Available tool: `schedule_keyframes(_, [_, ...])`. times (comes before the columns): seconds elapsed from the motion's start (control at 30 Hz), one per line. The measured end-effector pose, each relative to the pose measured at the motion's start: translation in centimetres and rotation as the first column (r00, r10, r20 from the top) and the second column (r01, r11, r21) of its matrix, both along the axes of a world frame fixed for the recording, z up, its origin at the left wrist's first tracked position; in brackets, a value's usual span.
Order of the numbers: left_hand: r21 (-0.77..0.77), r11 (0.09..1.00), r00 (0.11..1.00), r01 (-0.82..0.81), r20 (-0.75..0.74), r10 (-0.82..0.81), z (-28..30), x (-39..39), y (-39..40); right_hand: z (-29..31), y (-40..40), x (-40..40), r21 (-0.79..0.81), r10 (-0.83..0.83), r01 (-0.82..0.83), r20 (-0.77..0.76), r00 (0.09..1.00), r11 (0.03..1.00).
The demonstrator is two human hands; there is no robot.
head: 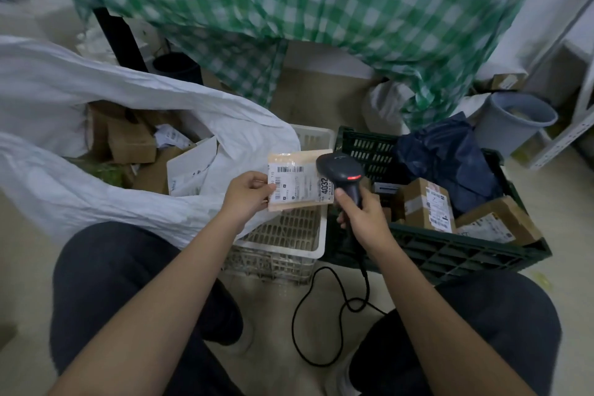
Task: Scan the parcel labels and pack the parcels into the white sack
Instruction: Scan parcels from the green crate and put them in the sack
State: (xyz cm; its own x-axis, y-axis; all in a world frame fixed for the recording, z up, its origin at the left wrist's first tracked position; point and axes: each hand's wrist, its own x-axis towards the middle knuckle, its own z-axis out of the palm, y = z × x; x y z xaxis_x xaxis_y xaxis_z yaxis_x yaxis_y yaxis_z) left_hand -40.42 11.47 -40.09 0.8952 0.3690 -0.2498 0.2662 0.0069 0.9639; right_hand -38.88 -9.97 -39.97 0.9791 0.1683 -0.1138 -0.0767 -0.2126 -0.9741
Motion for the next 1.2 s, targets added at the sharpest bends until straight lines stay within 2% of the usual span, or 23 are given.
schedule_keyframes(0.1, [-0.028,0.999,0.999,-0.044,0.015,0.044,0.1,0.2,-0.3,0.3,0.8,-1.5,-0.052,0.065,-0.068,-0.058,0.996,0.996])
schedule_keyframes(0.3, [-0.028,0.993,0.992,-0.111,0.053,0.113,0.0,0.5,-0.1,-0.4,2.1,-2.9,-0.098,0.080,-0.079,0.011,0.997,0.992])
schedule_keyframes(0.9, [0.026,0.988,0.985,-0.149,0.088,0.147,0.4,0.6,1.8,0.9,3.4,-2.4,-0.020,0.139,-0.138,0.081,0.987,0.990])
schedule_keyframes(1.07, [0.215,0.934,0.951,-0.284,0.186,0.246,1.7,-0.6,6.0,2.5,6.8,-0.2,0.041,0.090,-0.094,0.085,0.992,0.995])
schedule_keyframes(1.2, [0.415,0.798,0.893,-0.438,0.304,0.332,4.9,-1.5,11.2,4.0,11.0,1.9,0.057,0.115,-0.119,0.072,0.991,0.991])
